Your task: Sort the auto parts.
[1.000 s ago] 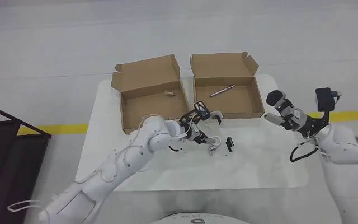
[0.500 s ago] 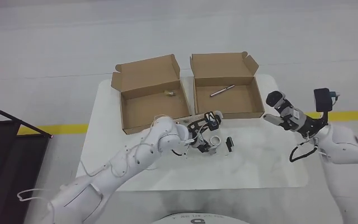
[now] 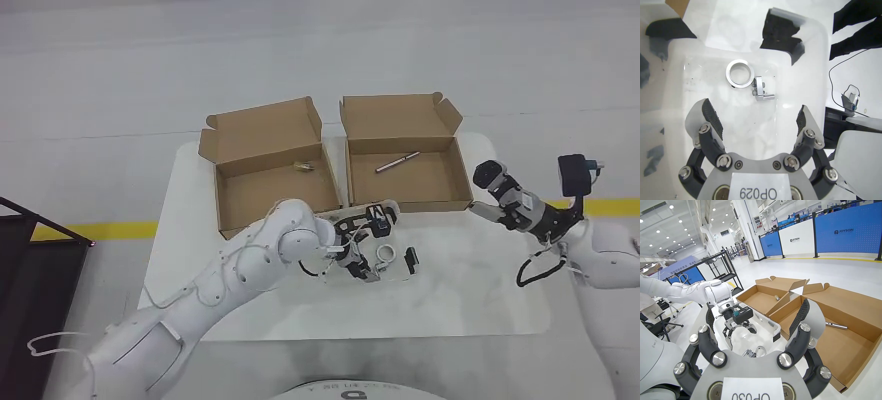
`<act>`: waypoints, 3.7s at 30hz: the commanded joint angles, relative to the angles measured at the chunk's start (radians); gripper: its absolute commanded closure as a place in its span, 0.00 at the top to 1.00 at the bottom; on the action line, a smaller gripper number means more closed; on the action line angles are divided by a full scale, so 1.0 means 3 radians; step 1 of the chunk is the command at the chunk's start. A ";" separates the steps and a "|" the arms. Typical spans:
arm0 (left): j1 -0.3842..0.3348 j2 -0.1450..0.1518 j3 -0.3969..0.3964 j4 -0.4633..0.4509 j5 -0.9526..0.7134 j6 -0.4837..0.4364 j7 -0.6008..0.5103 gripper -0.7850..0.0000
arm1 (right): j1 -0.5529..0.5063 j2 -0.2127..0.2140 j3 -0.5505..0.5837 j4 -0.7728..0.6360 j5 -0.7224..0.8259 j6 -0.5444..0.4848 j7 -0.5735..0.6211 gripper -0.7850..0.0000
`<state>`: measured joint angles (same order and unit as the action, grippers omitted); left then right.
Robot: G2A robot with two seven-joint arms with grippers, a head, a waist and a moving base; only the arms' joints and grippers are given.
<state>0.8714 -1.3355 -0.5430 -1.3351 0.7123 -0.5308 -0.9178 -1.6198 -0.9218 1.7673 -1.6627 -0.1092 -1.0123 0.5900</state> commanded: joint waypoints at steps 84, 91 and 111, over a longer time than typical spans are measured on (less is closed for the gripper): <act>-0.0080 -0.0166 0.0057 0.0420 0.0856 -0.0297 0.0508 0.04 | -0.0002 0.0003 -0.0001 0.0003 -0.0004 0.0000 -0.0007 1.00; -0.0059 -0.0158 0.0031 0.0424 0.0841 -0.0325 0.0498 0.00 | -0.0002 0.0003 -0.0001 0.0003 -0.0004 0.0000 -0.0007 1.00; 0.0500 0.0303 -0.1286 0.0253 -0.1999 -0.0828 -0.0057 0.00 | -0.0002 0.0003 -0.0001 0.0003 -0.0004 0.0000 -0.0007 1.00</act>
<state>1.0171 -1.2502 -0.9167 -1.2635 0.2533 -0.7922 -0.8856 -1.6204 -0.9210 1.7670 -1.6618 -0.1103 -1.0123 0.5878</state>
